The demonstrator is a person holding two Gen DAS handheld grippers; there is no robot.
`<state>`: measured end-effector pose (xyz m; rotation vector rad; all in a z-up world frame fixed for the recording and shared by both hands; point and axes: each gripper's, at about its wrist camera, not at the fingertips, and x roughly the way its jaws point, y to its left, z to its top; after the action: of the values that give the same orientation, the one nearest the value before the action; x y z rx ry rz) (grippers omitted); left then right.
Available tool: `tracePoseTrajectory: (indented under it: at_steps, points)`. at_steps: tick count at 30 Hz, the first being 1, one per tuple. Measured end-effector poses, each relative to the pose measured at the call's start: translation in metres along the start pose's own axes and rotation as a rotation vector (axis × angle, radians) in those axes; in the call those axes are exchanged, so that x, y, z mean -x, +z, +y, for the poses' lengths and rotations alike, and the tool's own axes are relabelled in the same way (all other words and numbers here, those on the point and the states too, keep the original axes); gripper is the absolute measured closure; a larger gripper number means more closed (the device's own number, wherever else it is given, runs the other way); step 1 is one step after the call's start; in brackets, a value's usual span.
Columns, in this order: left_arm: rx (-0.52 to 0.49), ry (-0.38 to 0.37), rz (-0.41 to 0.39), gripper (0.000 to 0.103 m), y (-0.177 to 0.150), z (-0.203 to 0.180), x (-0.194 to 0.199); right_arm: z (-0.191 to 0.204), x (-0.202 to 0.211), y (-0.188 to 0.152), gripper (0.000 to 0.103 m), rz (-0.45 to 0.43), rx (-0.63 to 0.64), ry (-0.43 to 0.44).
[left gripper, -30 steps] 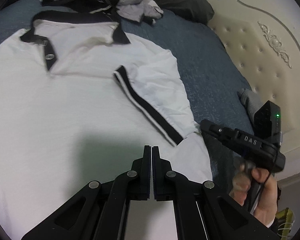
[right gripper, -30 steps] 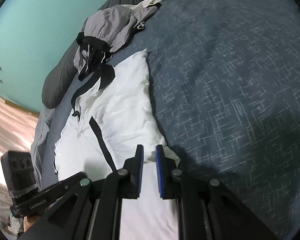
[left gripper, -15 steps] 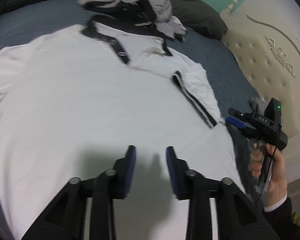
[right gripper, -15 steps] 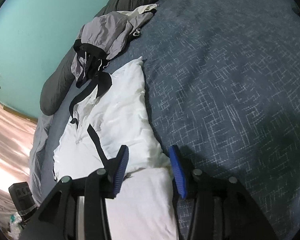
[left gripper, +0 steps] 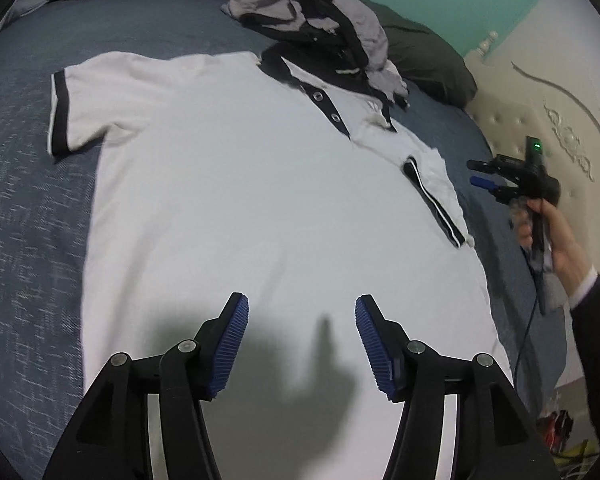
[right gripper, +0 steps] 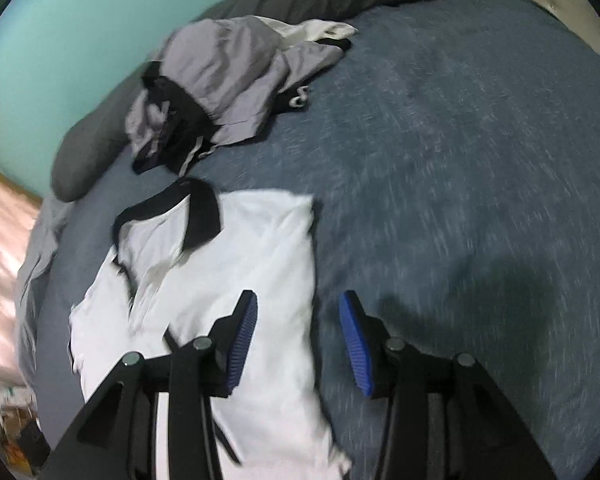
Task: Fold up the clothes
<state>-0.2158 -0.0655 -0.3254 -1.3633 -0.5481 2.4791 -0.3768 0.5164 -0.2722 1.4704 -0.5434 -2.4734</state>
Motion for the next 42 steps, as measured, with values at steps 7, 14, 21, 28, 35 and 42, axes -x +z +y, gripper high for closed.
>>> tracePoseTrajectory:
  at_steps: [7, 14, 21, 28, 35, 42]
  points:
    - [0.012, 0.011, -0.031, 0.042, 0.007, 0.013, 0.006, 0.007, -0.036, 0.052, 0.059, 0.036, -0.035, -0.093]
    - [0.04, 0.012, -0.035, 0.042, 0.008, 0.026, 0.007, 0.018, -0.075, 0.073, 0.06, 0.12, -0.022, -0.178]
    - [0.056, 0.008, -0.033, 0.042, 0.006, 0.033, 0.007, 0.024, -0.089, 0.076, 0.098, 0.111, 0.012, -0.222]
    - [0.056, 0.011, -0.031, 0.042, 0.005, 0.033, 0.005, 0.036, -0.089, 0.084, 0.101, 0.072, 0.109, -0.307]
    - [0.062, 0.014, -0.027, 0.042, 0.004, 0.035, 0.004, 0.045, -0.105, 0.085, 0.101, 0.102, 0.166, -0.354]
    - [0.064, 0.014, -0.03, 0.042, 0.004, 0.035, 0.006, 0.031, -0.096, 0.09, 0.101, 0.043, 0.085, -0.319]
